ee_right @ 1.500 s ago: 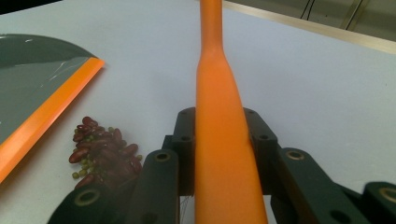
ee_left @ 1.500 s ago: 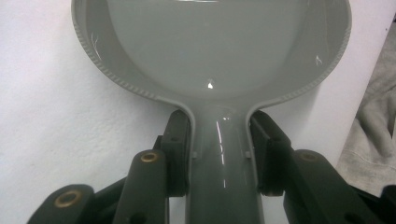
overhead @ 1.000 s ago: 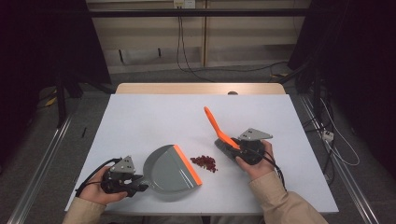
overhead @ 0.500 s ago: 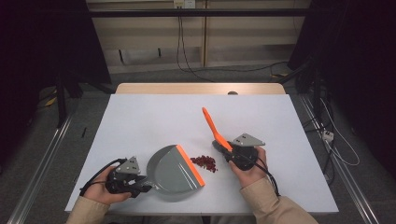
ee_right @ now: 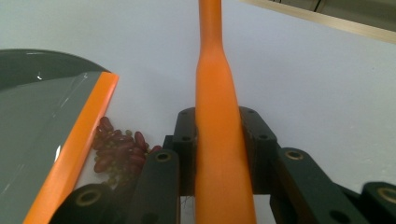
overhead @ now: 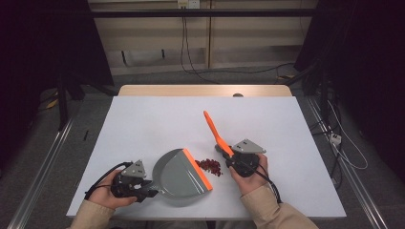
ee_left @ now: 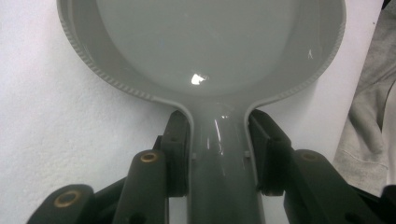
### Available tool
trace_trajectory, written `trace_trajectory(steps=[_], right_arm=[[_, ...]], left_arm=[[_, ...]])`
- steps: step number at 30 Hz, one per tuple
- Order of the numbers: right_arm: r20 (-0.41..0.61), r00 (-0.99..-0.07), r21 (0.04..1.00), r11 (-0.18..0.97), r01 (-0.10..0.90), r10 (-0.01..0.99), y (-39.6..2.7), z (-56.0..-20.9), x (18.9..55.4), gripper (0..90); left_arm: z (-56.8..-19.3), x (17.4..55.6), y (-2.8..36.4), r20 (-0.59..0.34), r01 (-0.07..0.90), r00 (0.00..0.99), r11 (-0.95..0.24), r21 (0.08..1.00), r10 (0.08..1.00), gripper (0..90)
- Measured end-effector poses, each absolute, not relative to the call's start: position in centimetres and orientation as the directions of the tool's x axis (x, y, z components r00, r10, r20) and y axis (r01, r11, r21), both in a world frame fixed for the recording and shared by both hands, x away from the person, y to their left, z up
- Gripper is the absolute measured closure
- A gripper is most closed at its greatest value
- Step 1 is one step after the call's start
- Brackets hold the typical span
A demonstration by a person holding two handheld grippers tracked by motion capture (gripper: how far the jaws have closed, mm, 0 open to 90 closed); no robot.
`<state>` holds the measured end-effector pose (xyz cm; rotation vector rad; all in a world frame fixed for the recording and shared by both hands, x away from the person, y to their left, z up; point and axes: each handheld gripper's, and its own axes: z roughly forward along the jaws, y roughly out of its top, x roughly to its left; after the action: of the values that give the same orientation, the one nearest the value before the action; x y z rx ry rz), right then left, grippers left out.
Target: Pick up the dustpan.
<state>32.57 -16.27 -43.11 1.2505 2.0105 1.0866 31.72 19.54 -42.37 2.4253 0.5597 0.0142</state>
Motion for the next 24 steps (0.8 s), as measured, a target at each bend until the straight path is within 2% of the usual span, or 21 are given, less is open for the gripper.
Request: trace_trajectory(steps=[24], right_arm=[[-0.014,-0.431,0.86,0.231,0.456,0.902,-14.2,-43.4,31.8,71.1]], left_arm=[[-42.3,31.7,18.7,-0.132,0.38,0.916,-0.719,0.582,0.378,62.7]])
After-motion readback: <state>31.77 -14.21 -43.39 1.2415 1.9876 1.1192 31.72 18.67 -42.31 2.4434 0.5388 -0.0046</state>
